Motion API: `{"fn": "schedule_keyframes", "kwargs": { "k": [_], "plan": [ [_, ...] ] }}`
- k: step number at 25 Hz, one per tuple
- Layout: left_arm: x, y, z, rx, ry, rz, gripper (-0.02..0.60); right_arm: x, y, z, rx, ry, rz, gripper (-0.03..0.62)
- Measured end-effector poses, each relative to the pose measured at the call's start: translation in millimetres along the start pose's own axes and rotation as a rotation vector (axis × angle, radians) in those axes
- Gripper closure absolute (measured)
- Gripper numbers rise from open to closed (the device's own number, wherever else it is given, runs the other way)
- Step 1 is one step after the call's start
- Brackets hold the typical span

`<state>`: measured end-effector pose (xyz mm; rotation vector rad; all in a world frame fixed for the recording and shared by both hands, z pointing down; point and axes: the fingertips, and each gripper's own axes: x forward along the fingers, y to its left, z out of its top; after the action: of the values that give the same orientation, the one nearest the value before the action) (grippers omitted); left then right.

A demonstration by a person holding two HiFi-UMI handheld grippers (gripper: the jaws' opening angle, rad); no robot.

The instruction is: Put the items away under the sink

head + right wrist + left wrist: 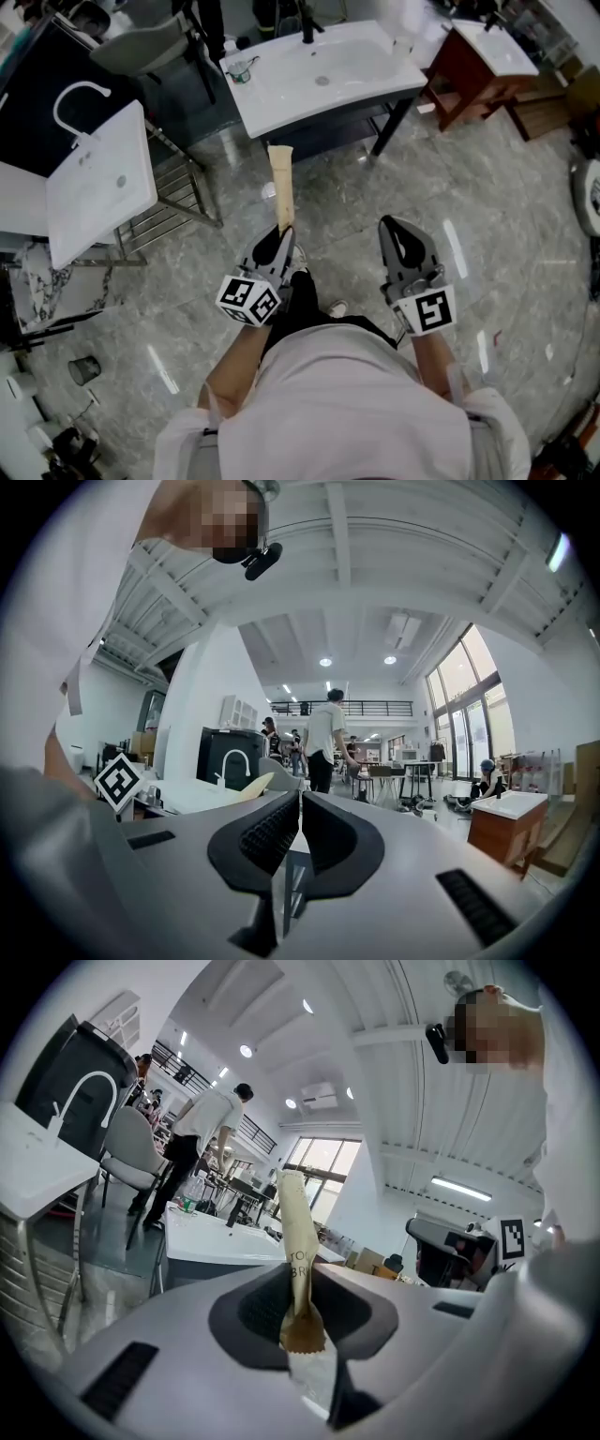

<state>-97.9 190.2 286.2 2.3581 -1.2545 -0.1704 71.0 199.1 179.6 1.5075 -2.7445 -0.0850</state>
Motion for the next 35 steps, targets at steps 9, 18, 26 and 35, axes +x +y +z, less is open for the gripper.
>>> {"fn": "schedule_keyframes", "kwargs": {
  "k": [9,18,26,35],
  "plan": [
    [43,53,25,-0.007,0.04,0.001,0.517,74,-20,-17,0.031,0.033,-0.008,0.557],
    [81,106,44,-0.047,0.033,-0.008,0.517,150,-24,-18,0.002,0.061,0.02,0.557],
    [108,143,52,-0.072,0.064,-0.045,0.517,193,-31,-16,-0.023,0.097,-0.001,0.557],
    [132,154,46,-0.1,0.085,-0.088,0.517,210,-40,-16,-0.048,0.126,-0.031,0.557]
  ]
}}
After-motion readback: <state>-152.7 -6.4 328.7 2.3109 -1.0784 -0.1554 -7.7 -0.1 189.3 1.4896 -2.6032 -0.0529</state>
